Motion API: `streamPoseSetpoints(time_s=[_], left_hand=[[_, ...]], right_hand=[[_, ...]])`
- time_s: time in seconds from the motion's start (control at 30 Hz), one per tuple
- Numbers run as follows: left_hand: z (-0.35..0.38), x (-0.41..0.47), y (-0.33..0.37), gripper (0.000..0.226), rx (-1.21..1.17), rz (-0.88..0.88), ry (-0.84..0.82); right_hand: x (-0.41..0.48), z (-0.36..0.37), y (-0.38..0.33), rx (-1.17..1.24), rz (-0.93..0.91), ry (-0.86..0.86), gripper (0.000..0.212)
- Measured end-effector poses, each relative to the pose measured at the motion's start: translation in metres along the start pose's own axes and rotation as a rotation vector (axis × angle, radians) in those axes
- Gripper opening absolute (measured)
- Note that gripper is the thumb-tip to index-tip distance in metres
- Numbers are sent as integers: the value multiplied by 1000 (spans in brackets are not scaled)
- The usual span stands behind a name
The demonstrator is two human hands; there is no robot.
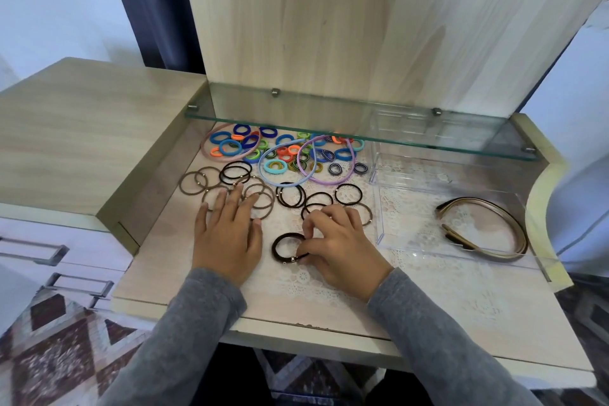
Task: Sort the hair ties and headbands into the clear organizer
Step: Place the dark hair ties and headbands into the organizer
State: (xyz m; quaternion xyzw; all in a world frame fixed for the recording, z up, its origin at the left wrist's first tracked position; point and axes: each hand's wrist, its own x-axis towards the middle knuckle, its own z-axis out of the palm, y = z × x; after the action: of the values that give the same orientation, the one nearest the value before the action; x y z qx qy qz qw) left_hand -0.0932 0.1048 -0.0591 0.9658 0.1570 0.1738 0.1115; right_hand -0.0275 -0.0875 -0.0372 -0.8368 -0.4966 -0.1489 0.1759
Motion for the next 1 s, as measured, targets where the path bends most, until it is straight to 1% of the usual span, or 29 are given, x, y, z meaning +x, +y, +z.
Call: streamPoseSetpoints(time_s=[0.07,0.13,0.17,0.2,0.23,0.27,0.3,0.37,0.4,0.43,0.47,0.53,0.63,0.77,1.0], left_hand=[[0,1,-2,42,-105,105,131],[-2,5,-3,33,-285,219,194],[-4,6,-1,30,-389,250,212],[-6,6,3,27,-490,245,235],[-8,5,9,23,-590,196,256],[-11,4,16,19,-703,102,258],[-14,3,25,16,-854,-33,226],[-17,3,40,12,-1275,-344,121],[-19,5,46,14,-1470,-484,72],[-19,6,50,17,-1609,-585,34],[-19,8,54,21,-1691,-648,3],[-19,11,63,26,-1771,-713,-44],[-19,13,73,26,-1824,-744,-70],[-17,12,75,32,-1843,-710,-95],[-16,11,74,37,-1892,-597,-136]], right_hand=[[0,2,0,110,104,42,7],[0,4,0,223,228,99,9],[1,5,-1,285,292,131,11],[2,6,-1,351,361,163,13],[3,7,-2,420,431,193,12],[5,7,-4,488,497,222,11],[7,8,-6,543,550,247,9],[10,9,-10,605,622,307,10],[12,11,-12,624,648,340,11],[13,12,-14,642,672,374,13],[15,14,-15,660,694,410,16],[18,16,-16,695,710,466,25],[20,17,-16,738,694,476,35],[20,19,-11,781,663,459,34],[17,24,-6,914,625,403,18]])
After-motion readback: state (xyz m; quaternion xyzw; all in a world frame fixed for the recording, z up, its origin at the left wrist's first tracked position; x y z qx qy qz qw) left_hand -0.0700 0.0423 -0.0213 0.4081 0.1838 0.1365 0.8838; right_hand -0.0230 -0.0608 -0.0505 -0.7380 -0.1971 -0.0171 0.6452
